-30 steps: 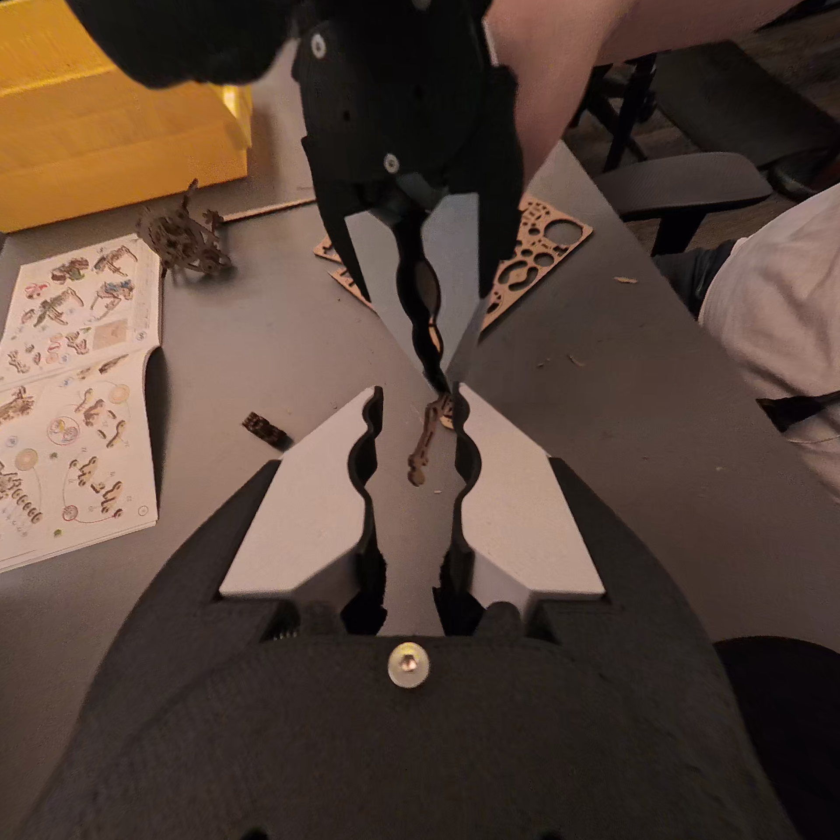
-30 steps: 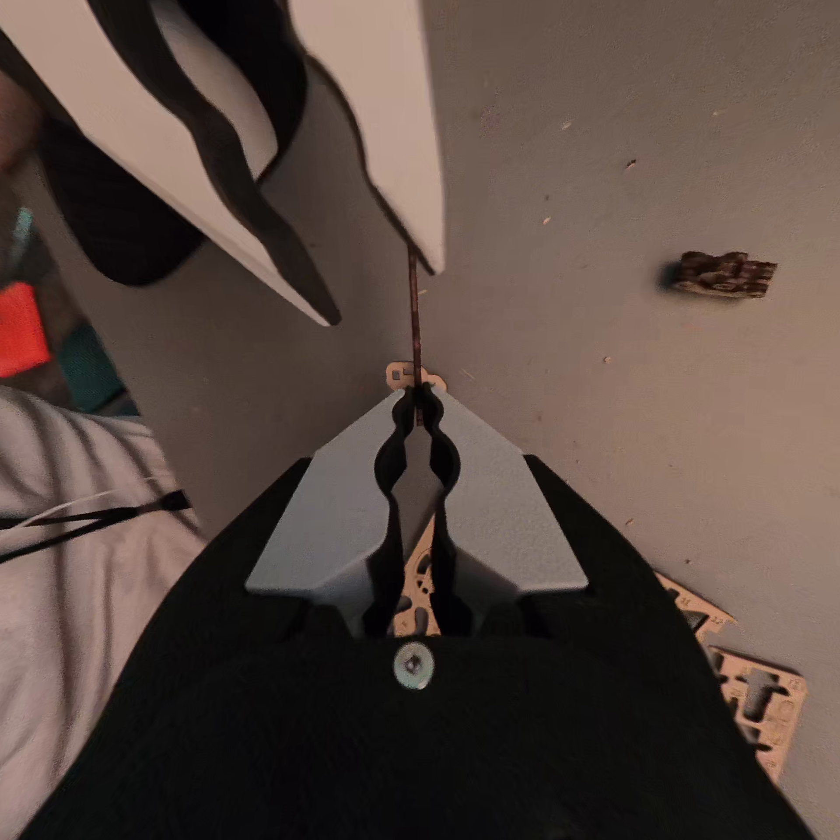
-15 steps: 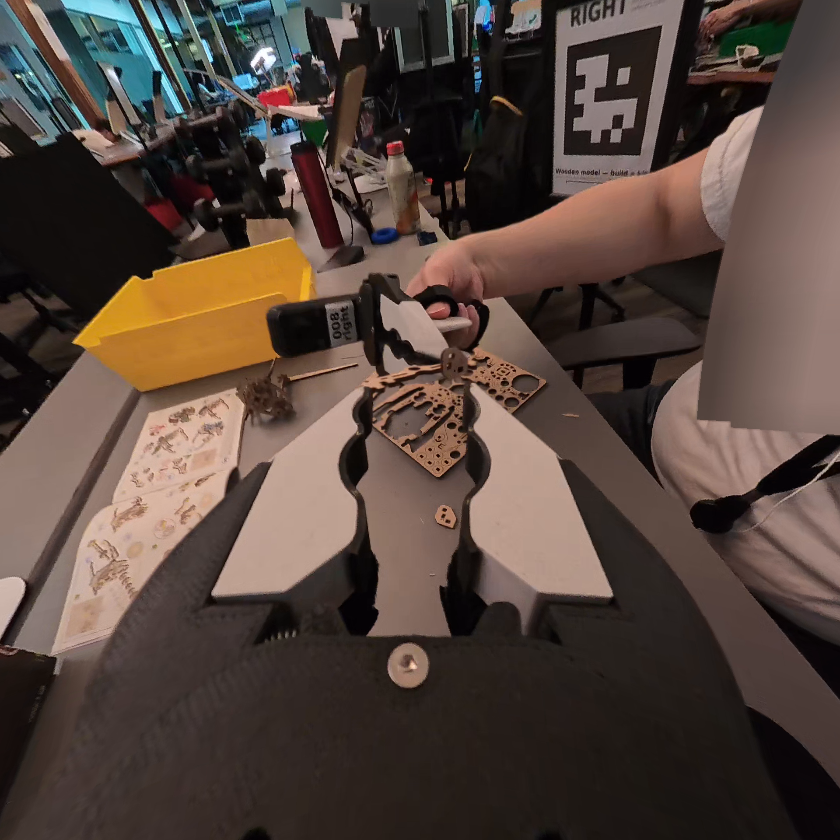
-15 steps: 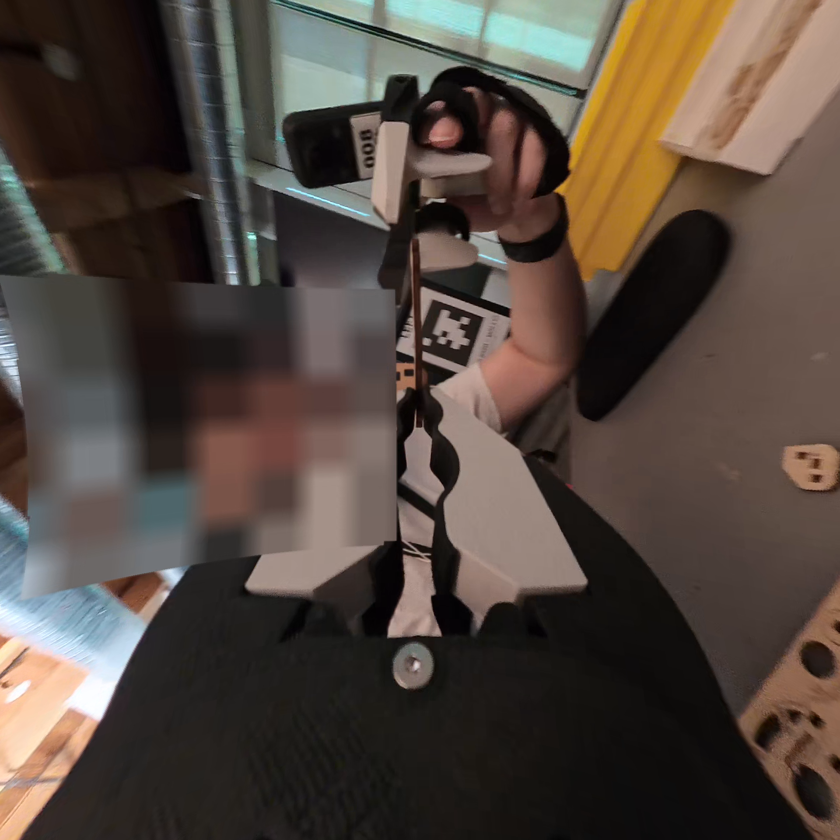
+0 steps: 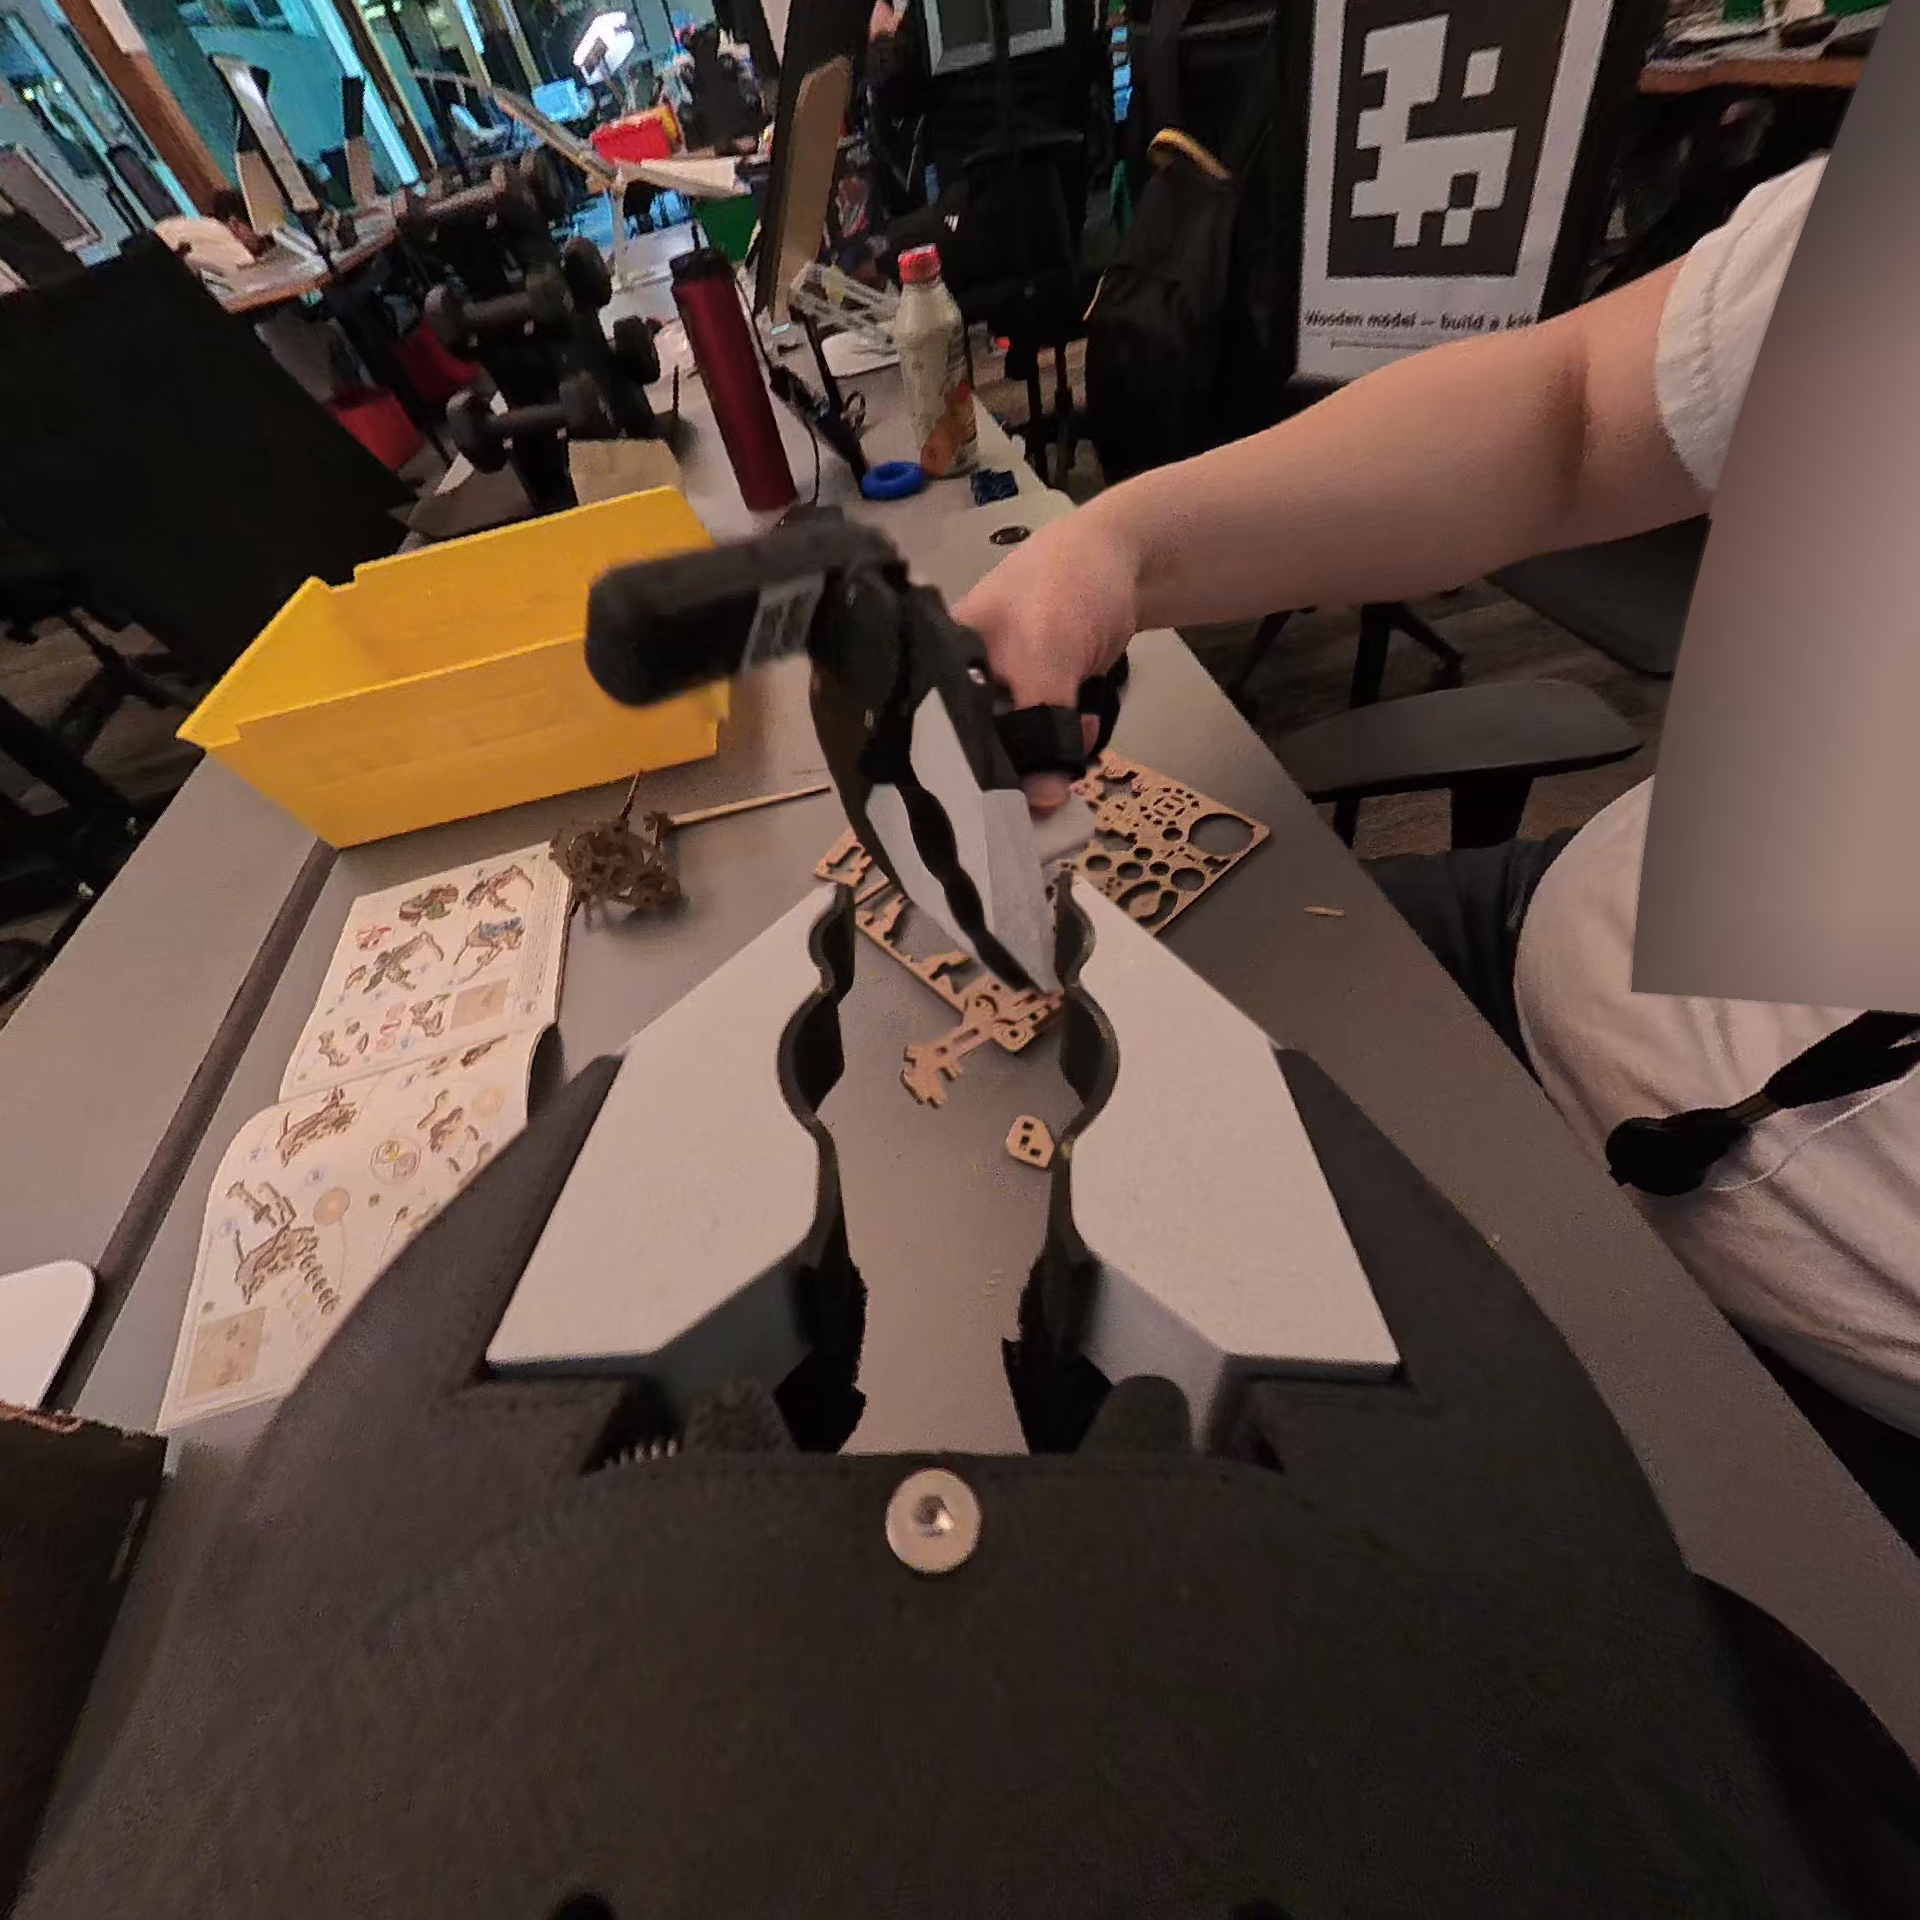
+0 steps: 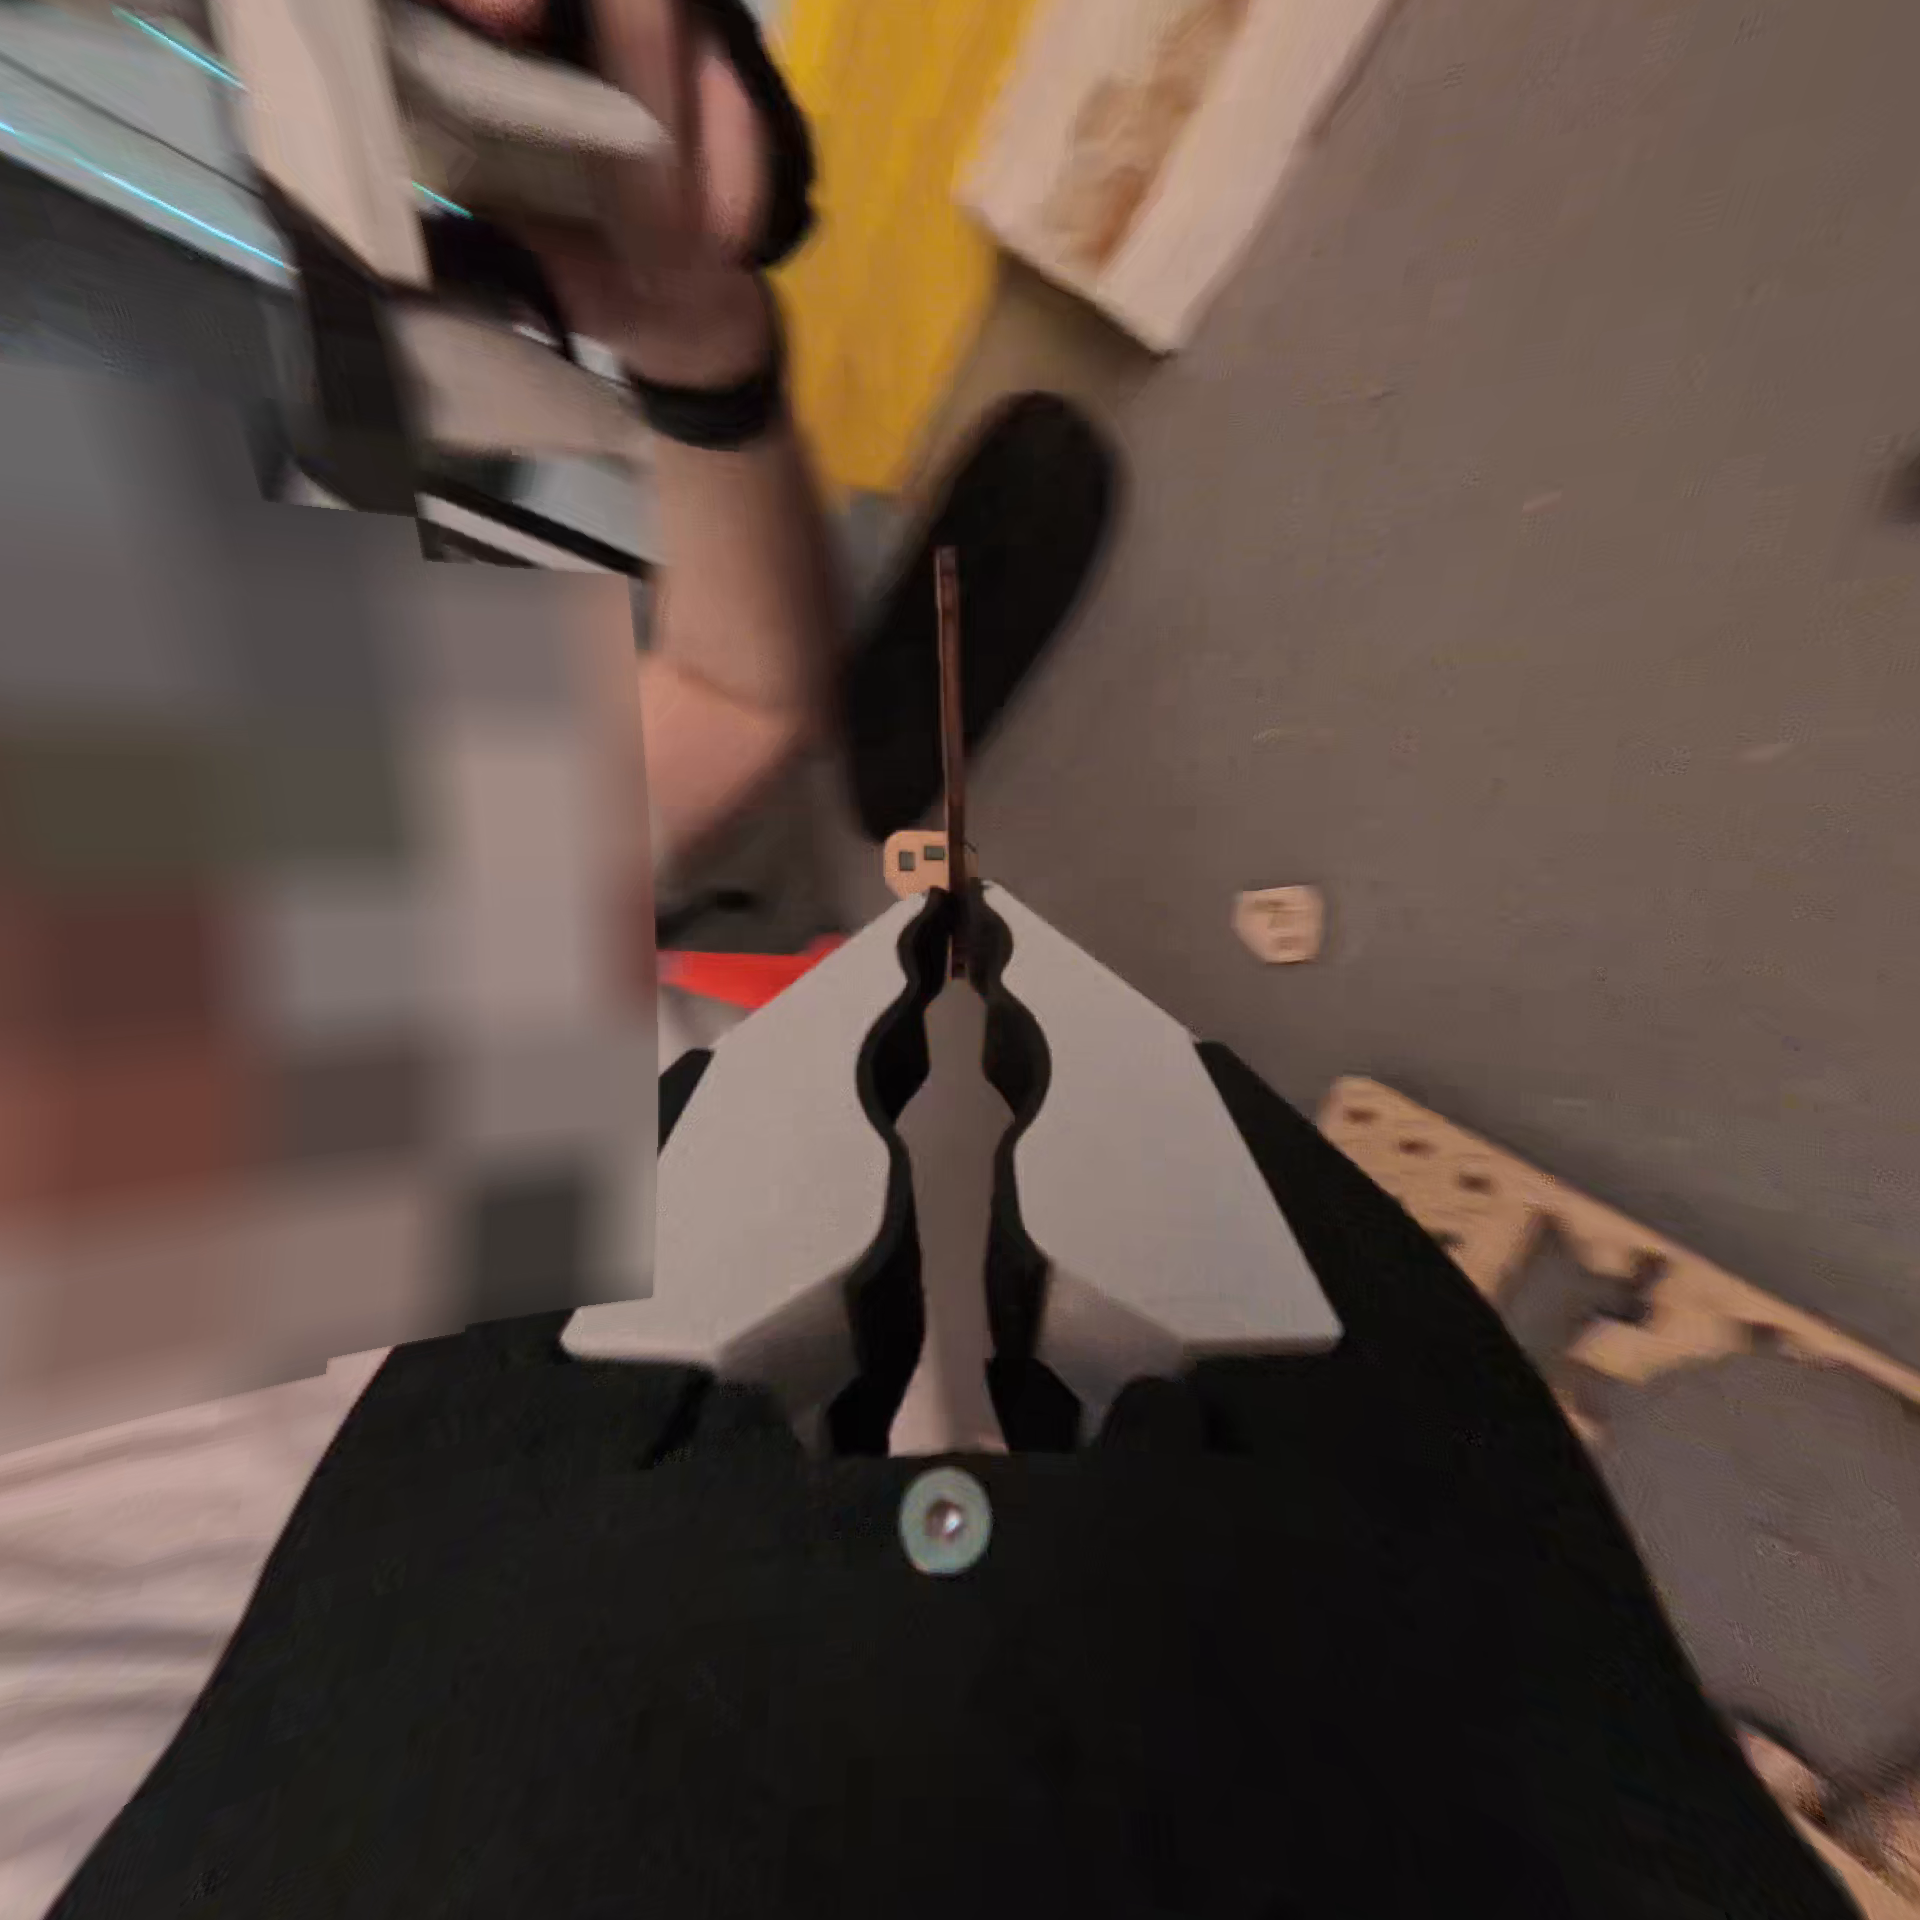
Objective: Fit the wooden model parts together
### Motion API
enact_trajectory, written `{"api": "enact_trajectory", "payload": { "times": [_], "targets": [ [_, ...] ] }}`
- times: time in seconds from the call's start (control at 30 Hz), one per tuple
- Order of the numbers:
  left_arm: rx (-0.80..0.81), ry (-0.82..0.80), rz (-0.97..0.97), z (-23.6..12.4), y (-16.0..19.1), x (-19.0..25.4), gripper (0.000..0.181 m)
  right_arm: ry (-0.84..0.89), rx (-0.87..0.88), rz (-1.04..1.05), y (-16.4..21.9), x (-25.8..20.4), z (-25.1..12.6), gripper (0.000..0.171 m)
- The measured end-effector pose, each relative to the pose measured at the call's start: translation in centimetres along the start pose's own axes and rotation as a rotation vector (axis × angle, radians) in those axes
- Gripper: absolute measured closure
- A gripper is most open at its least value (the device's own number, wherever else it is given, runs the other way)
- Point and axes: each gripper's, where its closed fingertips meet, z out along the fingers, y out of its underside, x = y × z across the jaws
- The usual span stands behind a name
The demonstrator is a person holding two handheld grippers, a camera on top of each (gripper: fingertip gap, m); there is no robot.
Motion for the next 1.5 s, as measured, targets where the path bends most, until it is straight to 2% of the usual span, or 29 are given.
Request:
{"api": "enact_trajectory", "payload": {
  "times": [0.03, 0.17, 0.2, 0.3, 0.37, 0.63, 1.0, 1.27, 1.5],
  "targets": [
    [-0.013, -0.003, -0.004, 0.1, 0.3, -0.1, 0.144, 0.118, -0.027, -0.085, -0.2, 0.7, 0.2, 0.17],
    [-0.042, -0.004, -0.016, 0.6, 1.3, -0.4, 0.144, 0.581, -0.267, -0.389, 0.1, 3.2, 0.2, 0.17],
    [-0.047, -0.003, -0.018, 0.6, 1.5, -0.5, 0.144, 0.65, -0.344, -0.448, 0.5, 3.6, 0.4, 0.169],
    [-0.054, 0.001, -0.029, 0.8, 1.8, -0.5, 0.144, 0.74, -0.519, -0.5, 1.8, 4.8, 1.7, 0.169],
    [-0.061, 0.002, -0.035, 1.0, 2.1, -0.5, 0.145, 0.783, -0.572, -0.508, 2.0, 5.9, 1.9, 0.17],
    [-0.106, -0.03, -0.032, 0.7, 3.2, -1.3, 0.144, 0.779, -0.555, -0.473, 2.1, 7.0, 2.3, 0.17],
    [-0.036, -0.117, -0.075, -2.9, 2.4, -3.8, 0.144, 0.781, -0.577, -0.473, 2.0, 7.1, 2.7, 0.169],
    [-0.052, -0.102, -0.065, -2.5, 2.5, -3.4, 0.144, 0.793, -0.634, -0.466, 2.4, 6.9, 2.3, 0.169],
    [-0.07, -0.085, -0.059, -2.0, 2.8, -3.0, 0.144, 0.777, -0.595, -0.413, 2.6, 6.9, 2.2, 0.169]
  ]
}}
